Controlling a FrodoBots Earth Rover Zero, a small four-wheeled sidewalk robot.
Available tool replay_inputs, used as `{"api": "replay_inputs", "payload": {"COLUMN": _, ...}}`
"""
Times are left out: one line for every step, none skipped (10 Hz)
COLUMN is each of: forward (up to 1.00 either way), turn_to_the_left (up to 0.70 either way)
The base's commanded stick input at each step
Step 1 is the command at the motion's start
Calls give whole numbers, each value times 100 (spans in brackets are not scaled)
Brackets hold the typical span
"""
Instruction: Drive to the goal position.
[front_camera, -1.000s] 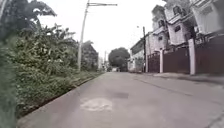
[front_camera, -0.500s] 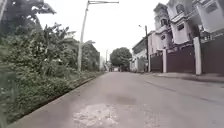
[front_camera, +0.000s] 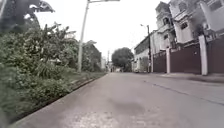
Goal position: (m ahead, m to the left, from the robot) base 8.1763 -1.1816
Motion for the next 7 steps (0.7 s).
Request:
{"api": "replay_inputs", "payload": {"forward": 70, "turn_to_the_left": 0}}
{"api": "replay_inputs", "payload": {"forward": 70, "turn_to_the_left": 0}}
{"api": "replay_inputs", "payload": {"forward": 70, "turn_to_the_left": 0}}
{"api": "replay_inputs", "payload": {"forward": 70, "turn_to_the_left": 0}}
{"api": "replay_inputs", "payload": {"forward": 70, "turn_to_the_left": 0}}
{"api": "replay_inputs", "payload": {"forward": 70, "turn_to_the_left": 0}}
{"api": "replay_inputs", "payload": {"forward": 70, "turn_to_the_left": 0}}
